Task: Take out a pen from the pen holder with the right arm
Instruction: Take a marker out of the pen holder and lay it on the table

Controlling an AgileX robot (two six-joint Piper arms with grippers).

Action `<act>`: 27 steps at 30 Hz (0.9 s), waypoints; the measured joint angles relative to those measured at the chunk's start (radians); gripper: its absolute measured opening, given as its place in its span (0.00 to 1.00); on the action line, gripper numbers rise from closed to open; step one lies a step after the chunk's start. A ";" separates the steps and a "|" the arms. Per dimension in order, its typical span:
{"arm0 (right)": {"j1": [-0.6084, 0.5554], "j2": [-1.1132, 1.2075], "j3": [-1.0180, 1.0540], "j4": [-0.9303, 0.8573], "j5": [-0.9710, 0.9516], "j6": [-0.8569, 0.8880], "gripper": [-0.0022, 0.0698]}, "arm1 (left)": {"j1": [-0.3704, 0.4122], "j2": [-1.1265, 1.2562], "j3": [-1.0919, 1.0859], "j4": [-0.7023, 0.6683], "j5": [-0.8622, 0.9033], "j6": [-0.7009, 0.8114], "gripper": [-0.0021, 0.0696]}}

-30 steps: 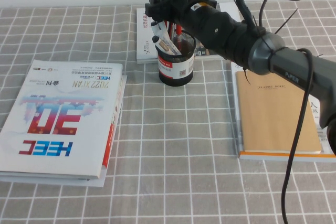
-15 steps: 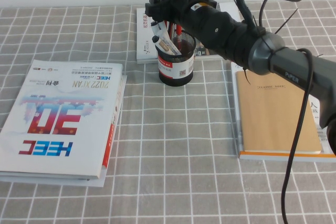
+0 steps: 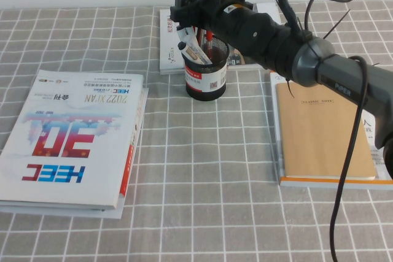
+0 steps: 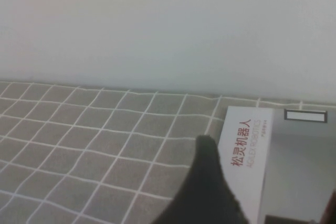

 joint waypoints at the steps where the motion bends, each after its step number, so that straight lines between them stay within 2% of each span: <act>1: -0.002 0.000 0.000 0.000 0.002 0.000 0.67 | 0.000 0.000 0.000 0.000 0.000 0.000 0.02; 10: -0.004 0.000 0.000 0.015 0.004 0.000 0.52 | 0.000 0.000 0.000 0.000 0.000 0.000 0.02; 17: -0.004 0.000 0.000 0.019 0.006 0.000 0.45 | 0.000 0.000 0.000 0.000 0.000 0.000 0.02; 27: -0.004 0.000 0.000 0.019 0.035 0.000 0.21 | 0.000 0.000 0.000 0.000 0.000 0.000 0.02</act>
